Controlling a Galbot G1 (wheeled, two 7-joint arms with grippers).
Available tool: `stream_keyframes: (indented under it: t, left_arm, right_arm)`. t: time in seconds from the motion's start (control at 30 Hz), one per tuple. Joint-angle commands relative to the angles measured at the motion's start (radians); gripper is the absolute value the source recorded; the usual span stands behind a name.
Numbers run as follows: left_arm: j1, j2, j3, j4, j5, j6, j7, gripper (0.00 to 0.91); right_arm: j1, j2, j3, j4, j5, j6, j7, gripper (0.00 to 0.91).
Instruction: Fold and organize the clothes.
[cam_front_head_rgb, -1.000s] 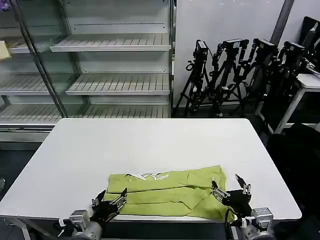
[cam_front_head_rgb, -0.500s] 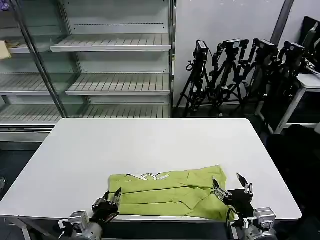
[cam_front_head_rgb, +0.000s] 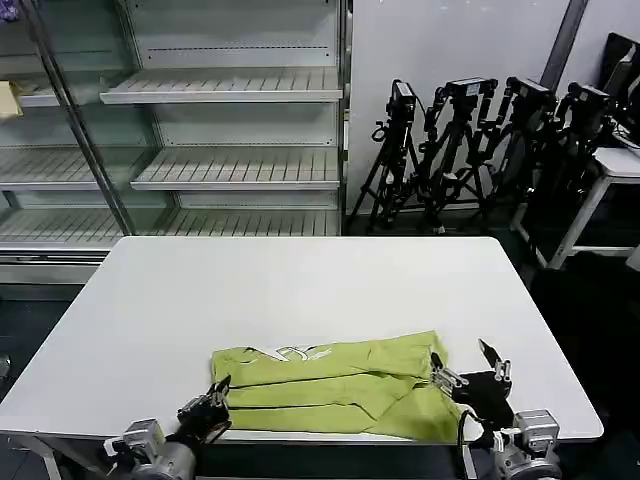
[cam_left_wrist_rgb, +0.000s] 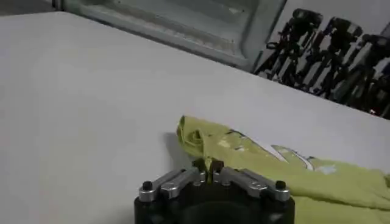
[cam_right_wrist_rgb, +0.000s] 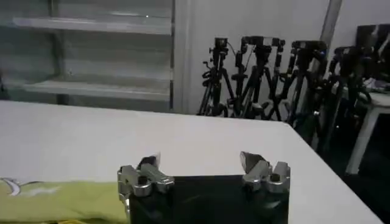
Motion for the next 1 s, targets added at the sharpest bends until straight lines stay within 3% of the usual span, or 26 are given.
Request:
stream_keyframes:
  t: [0.03, 0.37, 0.7, 1.0]
  left_arm:
    - [0.033, 0.123, -0.233, 0.021, -0.239, 0.010, 0.029, 0.040]
    - [0.035, 0.271, -0.525, 0.204, -0.339, 0.047, 0.113, 0.040]
    - [0.043, 0.393, -0.663, 0.435, -0.357, 0.105, 0.255, 0.040]
    - [0.028, 0.332, -0.666, 0.257, -0.555, 0.155, 0.202, 0.040]
  right_arm:
    - [0.023, -0.011, 0.015, -0.011, 0.027, -0.002, 0.002, 0.907]
    - [0.064, -0.020, 0.005, -0.038, 0.044, -0.002, 0.001, 0.907]
    - [0.105, -0.035, 0.017, -0.078, 0.077, 0.007, -0.008, 0.907]
    - [0.098, -0.032, 0.009, -0.085, 0.072, 0.010, -0.007, 0.907]
